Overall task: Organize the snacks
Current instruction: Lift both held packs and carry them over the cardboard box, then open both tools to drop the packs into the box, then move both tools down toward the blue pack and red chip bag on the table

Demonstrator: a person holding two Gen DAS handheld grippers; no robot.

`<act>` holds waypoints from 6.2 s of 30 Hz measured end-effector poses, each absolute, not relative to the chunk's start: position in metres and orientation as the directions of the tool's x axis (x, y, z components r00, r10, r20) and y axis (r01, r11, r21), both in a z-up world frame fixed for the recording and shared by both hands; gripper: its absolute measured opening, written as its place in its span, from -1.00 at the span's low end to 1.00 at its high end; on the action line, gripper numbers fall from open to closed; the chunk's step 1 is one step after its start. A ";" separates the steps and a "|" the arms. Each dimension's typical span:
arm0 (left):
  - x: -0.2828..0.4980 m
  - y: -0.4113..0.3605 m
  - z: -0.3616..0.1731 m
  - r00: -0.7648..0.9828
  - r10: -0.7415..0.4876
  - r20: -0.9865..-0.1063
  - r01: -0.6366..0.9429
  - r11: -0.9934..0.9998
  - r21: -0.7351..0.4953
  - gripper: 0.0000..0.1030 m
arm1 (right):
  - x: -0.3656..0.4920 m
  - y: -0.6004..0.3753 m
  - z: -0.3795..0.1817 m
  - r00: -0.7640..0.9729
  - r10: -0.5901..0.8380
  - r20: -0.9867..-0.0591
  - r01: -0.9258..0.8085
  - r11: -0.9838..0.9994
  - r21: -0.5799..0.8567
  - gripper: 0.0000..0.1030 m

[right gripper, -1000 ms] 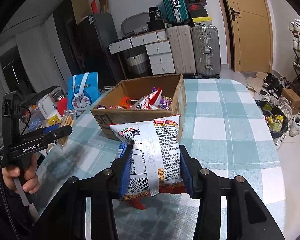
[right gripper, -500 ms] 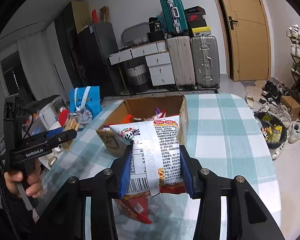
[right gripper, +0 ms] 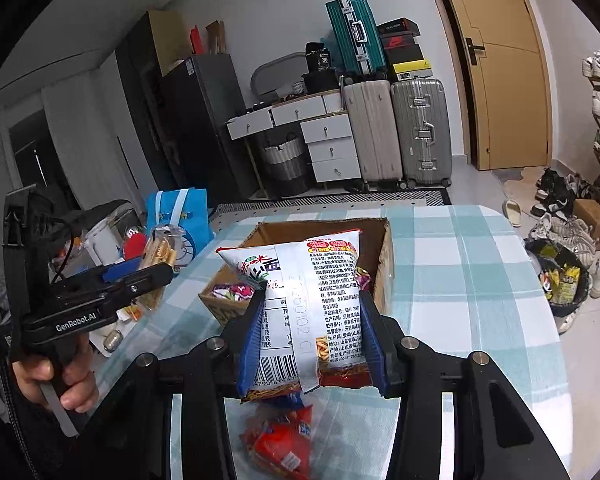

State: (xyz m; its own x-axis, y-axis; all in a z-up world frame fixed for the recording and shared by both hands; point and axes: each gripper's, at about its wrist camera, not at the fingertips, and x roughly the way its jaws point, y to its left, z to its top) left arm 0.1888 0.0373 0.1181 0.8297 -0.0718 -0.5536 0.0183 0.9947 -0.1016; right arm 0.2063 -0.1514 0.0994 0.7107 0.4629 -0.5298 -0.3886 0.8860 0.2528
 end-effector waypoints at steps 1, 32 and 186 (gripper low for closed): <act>0.192 0.037 0.118 0.830 -0.069 -0.553 0.016 0.995 -0.101 0.07 | 0.209 -0.151 0.099 0.711 0.465 -0.527 -0.388 0.885 0.257 -0.14; 0.293 0.036 0.087 0.802 -0.054 -0.594 -0.008 0.995 -0.101 0.07 | 0.291 -0.127 0.087 0.699 0.518 -0.493 -0.387 0.854 0.348 -0.14; 0.192 0.010 -0.025 0.630 -0.086 -0.772 -0.030 0.990 -0.135 0.98 | 0.217 -0.158 -0.033 0.493 0.265 -0.828 -0.273 0.951 0.142 0.99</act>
State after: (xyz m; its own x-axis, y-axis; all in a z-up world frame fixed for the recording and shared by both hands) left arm 0.1923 0.0102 -0.0252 0.6299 -0.0861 -0.7719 -0.0297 0.9904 -0.1348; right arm 0.2170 -0.1575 -0.0335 0.4933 0.2653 -0.8284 -0.2728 0.9515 0.1423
